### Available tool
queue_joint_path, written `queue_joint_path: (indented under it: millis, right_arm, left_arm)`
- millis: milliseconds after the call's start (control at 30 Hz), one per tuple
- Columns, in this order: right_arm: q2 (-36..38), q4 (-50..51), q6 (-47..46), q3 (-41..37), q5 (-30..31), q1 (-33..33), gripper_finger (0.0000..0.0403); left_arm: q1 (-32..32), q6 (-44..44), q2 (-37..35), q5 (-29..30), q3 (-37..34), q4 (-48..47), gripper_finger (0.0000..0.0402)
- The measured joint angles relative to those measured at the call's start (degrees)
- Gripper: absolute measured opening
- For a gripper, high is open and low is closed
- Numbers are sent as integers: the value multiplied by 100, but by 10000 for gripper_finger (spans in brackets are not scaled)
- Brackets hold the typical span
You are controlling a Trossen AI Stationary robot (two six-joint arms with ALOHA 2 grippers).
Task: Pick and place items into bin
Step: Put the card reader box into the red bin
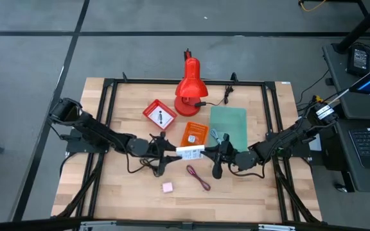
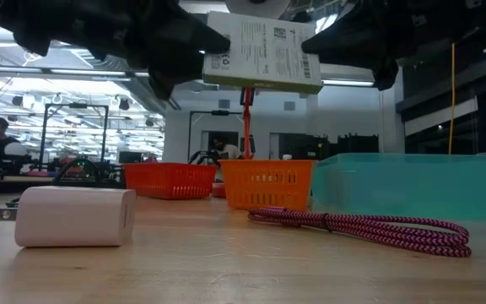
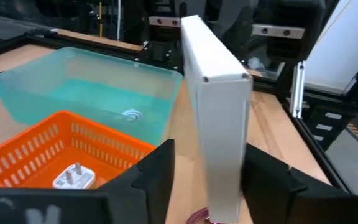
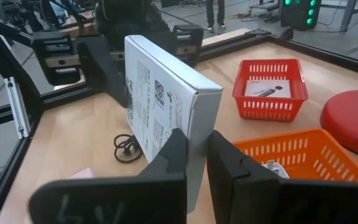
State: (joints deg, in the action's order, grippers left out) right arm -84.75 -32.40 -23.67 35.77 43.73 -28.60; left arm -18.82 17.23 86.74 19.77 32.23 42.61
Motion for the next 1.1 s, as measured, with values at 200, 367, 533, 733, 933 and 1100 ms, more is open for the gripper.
queue_joint_path:
  millis: [200, 367, 533, 733, 933, 1100]
  right_arm:
    - [0, 20, 14, 0, 7, 0, 19]
    - [0, 26, 11, 0, -49, -5, 40]
    - [0, 30, 72, 0, -44, -4, 84]
    - [94, 36, 365, 7, -25, -81, 135]
    - [229, 57, 467, 7, -25, -153, 150]
    - [229, 147, 758, 7, -26, -164, 121]
  left_arm:
    - [23, -194, 6, -25, 0, -41, 67]
    - [19, -213, 6, -140, 0, -59, 41]
    - [21, -336, -5, -111, 0, -105, 41]
    - [19, -409, -500, 25, 0, -863, 41]
    - [19, -302, -1392, 70, 0, -2115, 41]
    - [42, -55, -2177, 95, 0, -3463, 41]
